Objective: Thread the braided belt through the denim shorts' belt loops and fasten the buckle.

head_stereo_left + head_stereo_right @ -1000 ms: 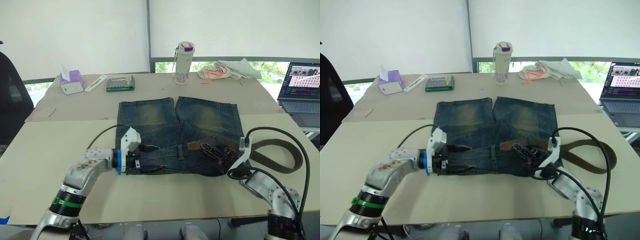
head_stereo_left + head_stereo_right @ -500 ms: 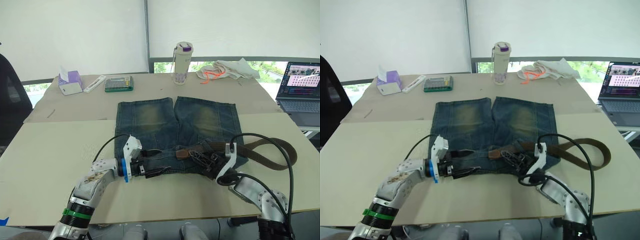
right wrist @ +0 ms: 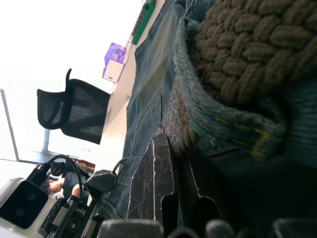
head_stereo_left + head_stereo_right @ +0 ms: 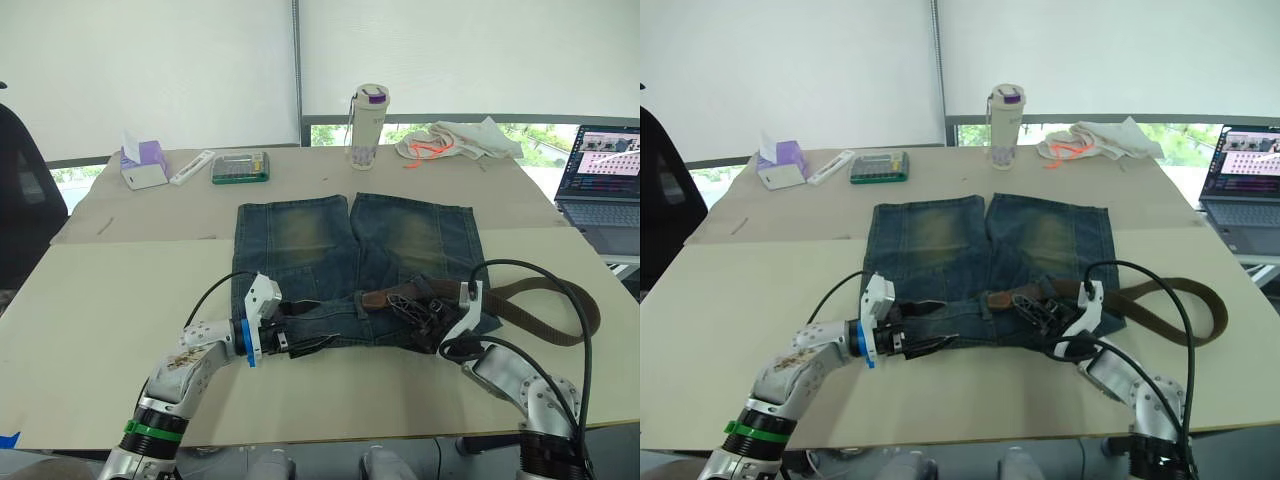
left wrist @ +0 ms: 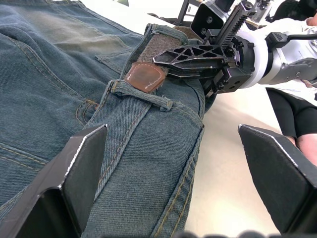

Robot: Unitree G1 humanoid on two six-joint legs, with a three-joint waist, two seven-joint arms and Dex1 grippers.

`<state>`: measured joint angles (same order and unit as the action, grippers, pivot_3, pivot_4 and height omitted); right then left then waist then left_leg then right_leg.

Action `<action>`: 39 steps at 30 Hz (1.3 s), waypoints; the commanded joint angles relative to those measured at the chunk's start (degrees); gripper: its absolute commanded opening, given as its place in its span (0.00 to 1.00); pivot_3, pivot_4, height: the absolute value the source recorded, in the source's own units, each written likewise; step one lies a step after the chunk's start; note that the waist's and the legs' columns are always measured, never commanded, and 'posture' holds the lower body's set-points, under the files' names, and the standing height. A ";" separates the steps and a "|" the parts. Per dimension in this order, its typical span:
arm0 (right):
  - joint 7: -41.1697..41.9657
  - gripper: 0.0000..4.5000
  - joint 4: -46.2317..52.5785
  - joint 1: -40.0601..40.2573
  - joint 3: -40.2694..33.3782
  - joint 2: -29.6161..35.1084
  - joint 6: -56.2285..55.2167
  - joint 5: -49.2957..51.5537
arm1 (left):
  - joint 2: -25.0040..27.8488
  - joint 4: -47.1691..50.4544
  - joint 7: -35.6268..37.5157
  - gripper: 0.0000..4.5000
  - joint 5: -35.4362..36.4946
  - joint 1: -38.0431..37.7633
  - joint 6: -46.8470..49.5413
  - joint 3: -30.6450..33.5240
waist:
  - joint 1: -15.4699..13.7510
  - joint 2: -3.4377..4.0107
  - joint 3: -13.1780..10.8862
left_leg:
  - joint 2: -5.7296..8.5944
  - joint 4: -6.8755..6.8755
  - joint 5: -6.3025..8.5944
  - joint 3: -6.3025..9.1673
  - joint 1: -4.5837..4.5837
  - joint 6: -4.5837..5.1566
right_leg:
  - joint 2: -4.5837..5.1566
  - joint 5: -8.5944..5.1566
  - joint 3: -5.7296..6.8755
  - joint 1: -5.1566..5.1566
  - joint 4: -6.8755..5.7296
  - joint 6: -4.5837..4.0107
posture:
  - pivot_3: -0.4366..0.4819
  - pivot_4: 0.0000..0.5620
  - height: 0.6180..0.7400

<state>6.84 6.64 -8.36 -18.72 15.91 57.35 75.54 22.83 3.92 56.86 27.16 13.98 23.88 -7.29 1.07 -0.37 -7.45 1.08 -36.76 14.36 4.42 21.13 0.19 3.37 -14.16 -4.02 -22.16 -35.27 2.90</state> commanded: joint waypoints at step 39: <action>-4.69 0.00 4.84 -3.85 5.05 0.99 5.19 4.45 | -3.40 -0.98 -2.50 0.99 -1.53 2.25 -3.05 -0.46 | 0.56 -0.01 0.00 | -0.03 0.03 0.00 0.03 0.02 0.00 | -0.04 0.00 0.00 -0.03 0.02 0.00 | 0.48 0.27 1.00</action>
<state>2.38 9.68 -10.77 -14.22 17.47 62.43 77.88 19.81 1.72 54.49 25.80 15.42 21.57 -7.72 1.63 -0.38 -7.44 1.06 -36.73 14.36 4.44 21.15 0.19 3.34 -14.16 -4.01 -22.19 -35.26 2.90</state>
